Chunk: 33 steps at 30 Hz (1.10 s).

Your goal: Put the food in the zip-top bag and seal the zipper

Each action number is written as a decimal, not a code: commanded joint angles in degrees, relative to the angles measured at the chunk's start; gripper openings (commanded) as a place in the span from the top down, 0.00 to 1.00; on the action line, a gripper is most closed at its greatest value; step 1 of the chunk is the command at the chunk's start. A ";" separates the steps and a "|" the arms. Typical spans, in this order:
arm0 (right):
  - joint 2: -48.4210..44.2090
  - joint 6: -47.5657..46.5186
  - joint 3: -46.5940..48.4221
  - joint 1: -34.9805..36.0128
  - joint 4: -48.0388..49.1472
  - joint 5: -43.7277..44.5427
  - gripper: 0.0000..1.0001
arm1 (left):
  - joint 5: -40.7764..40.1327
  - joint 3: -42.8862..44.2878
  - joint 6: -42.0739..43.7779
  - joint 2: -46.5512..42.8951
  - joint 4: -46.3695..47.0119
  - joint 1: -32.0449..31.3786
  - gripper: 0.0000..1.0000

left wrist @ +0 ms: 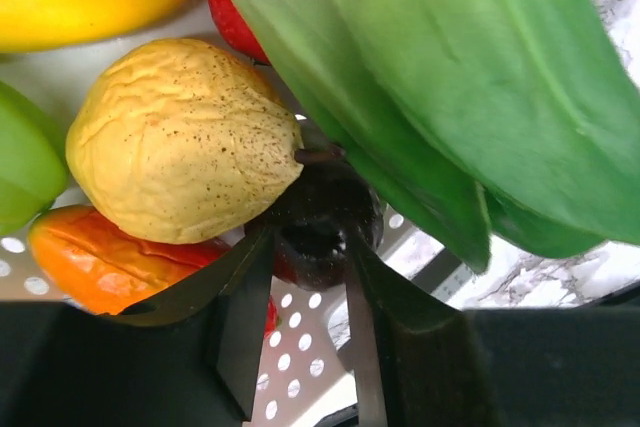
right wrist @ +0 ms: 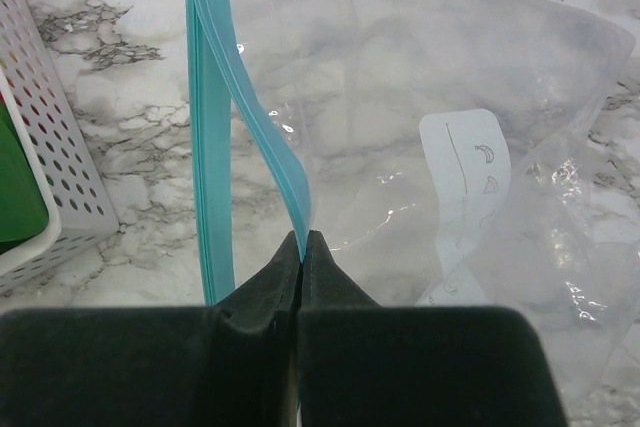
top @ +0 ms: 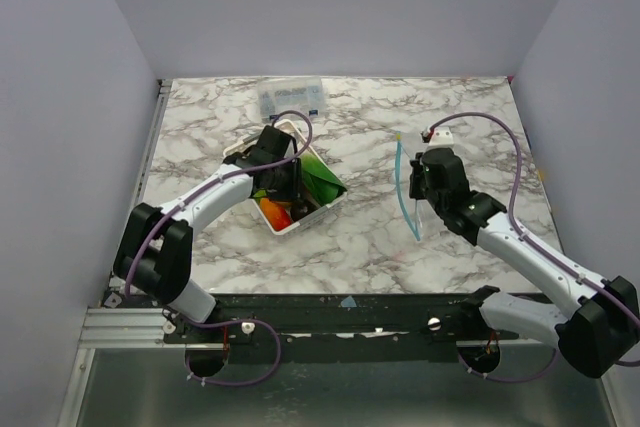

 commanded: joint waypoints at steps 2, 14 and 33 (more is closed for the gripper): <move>-1.46 -0.87 -2.19 0.13 3.73 -1.07 0.99 | -2.67 -2.44 -2.26 2.24 4.09 -0.27 0.52; -2.82 -0.90 -2.84 0.19 4.17 -2.23 0.99 | -2.58 -5.04 -5.28 5.99 8.12 -1.05 0.33; -2.76 -0.34 -1.01 0.20 2.41 -3.25 0.99 | -3.34 -11.20 -4.93 -6.46 10.93 -1.06 0.78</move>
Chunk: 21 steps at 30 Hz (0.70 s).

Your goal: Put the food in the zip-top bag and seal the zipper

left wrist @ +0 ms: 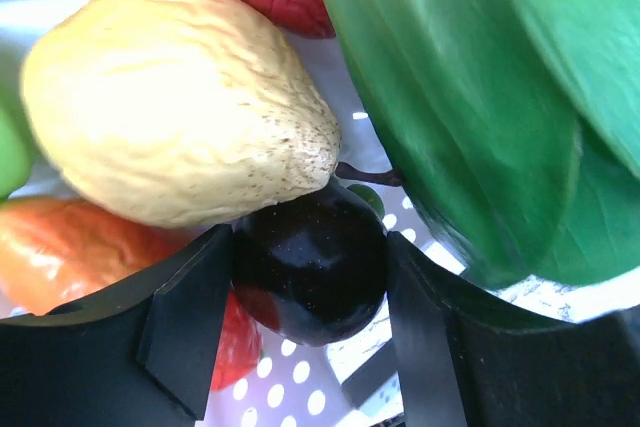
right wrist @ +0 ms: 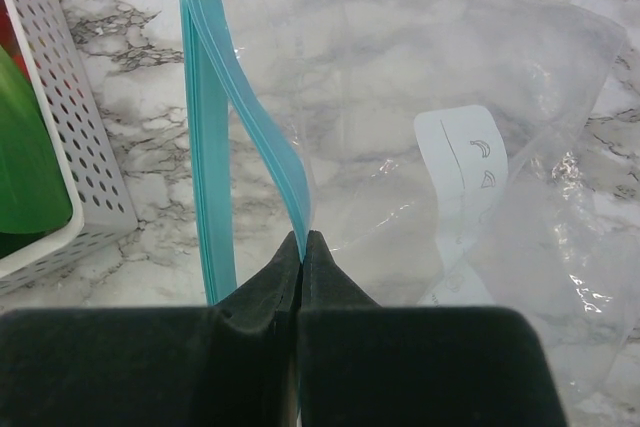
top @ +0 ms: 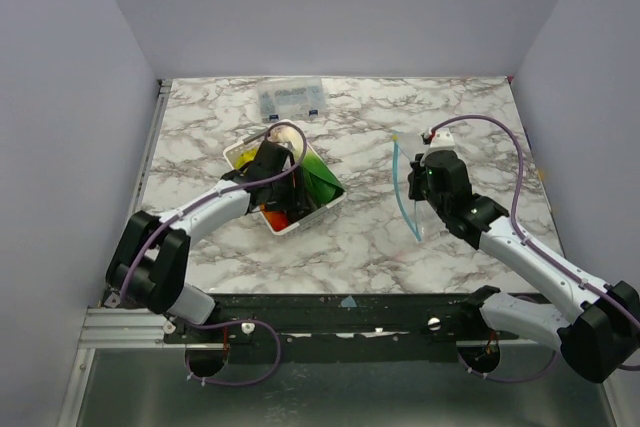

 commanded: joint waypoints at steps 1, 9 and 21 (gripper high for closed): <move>-0.81 0.25 1.18 0.20 -0.44 -1.18 0.99 | -2.01 -2.39 1.37 -7.82 -0.13 -0.08 0.79; 0.25 1.62 2.73 0.14 -1.71 -3.48 0.99 | 0.18 -5.59 0.69 -20.88 0.97 -0.42 0.85; 1.04 5.63 6.62 0.20 -2.62 -12.02 0.99 | 10.71 -3.93 -2.61 -30.07 13.03 -9.07 0.86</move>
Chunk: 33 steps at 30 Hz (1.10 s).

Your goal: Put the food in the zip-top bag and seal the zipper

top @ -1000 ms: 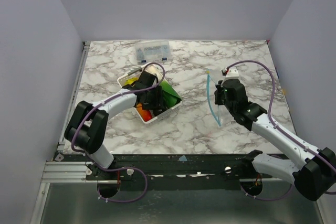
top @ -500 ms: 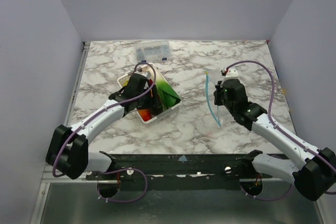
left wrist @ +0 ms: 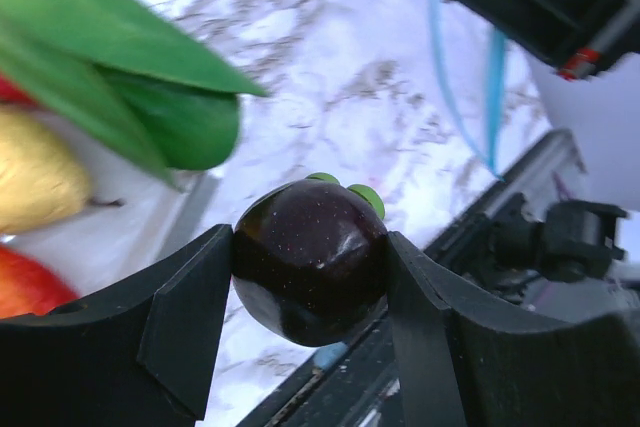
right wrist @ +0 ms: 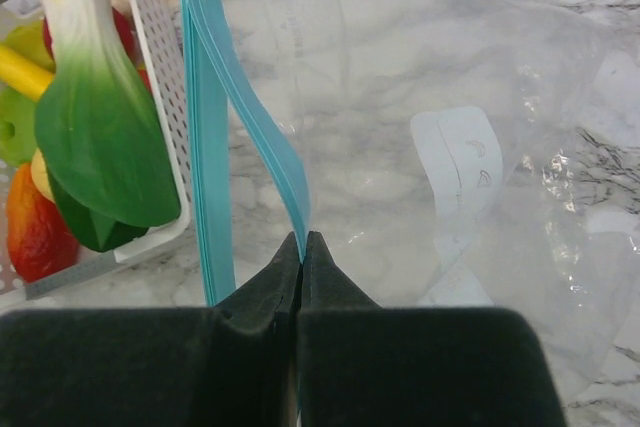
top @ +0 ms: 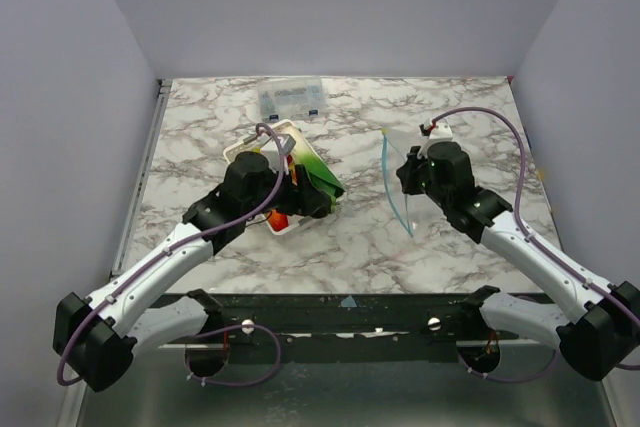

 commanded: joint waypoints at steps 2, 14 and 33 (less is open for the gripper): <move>0.38 3.28 2.73 0.14 -1.20 -6.41 0.99 | 10.34 2.67 -5.39 0.86 11.98 -2.95 0.86; -0.61 9.85 3.72 0.14 -0.02 -13.13 0.99 | 14.74 9.69 -12.77 11.22 29.42 -6.06 0.86; -3.17 14.12 6.78 0.16 -0.32 -13.08 0.99 | 1.00 14.05 -8.10 23.12 21.26 -6.46 0.92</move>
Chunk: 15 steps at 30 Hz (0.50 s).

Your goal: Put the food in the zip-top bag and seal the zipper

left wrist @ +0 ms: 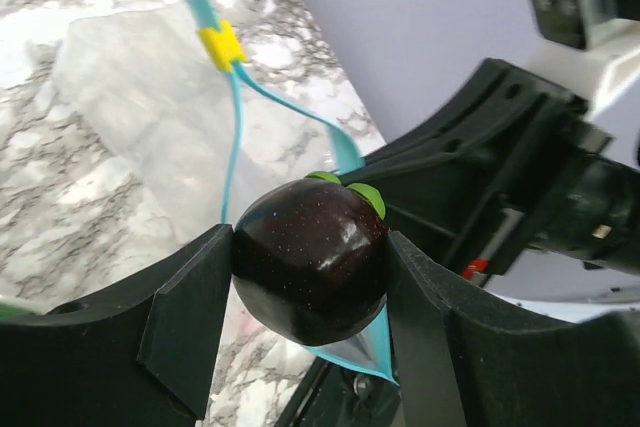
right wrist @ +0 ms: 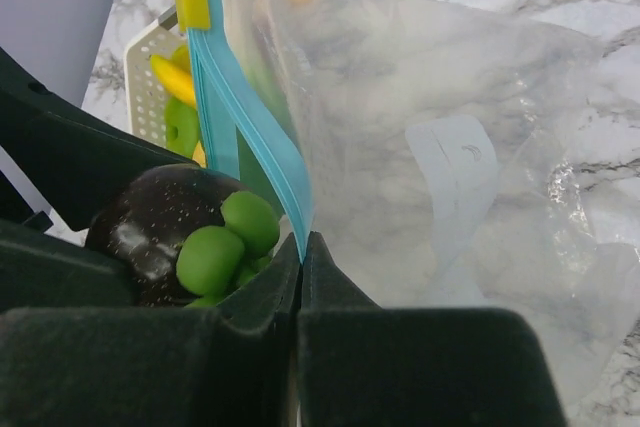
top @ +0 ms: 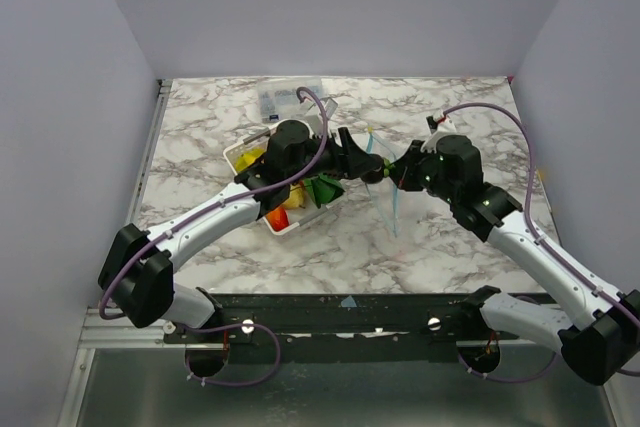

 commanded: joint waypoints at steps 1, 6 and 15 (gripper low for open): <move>-2.11 2.11 2.71 0.26 1.24 -0.49 0.99 | -5.91 0.06 3.15 0.78 -5.31 -0.31 0.92; -2.88 2.65 2.41 0.33 2.49 0.09 0.99 | -7.80 0.10 4.80 0.22 -8.47 -0.34 0.92; -4.00 2.88 1.09 0.26 3.62 2.23 0.99 | -9.90 2.71 7.08 0.62 -16.38 -0.71 0.92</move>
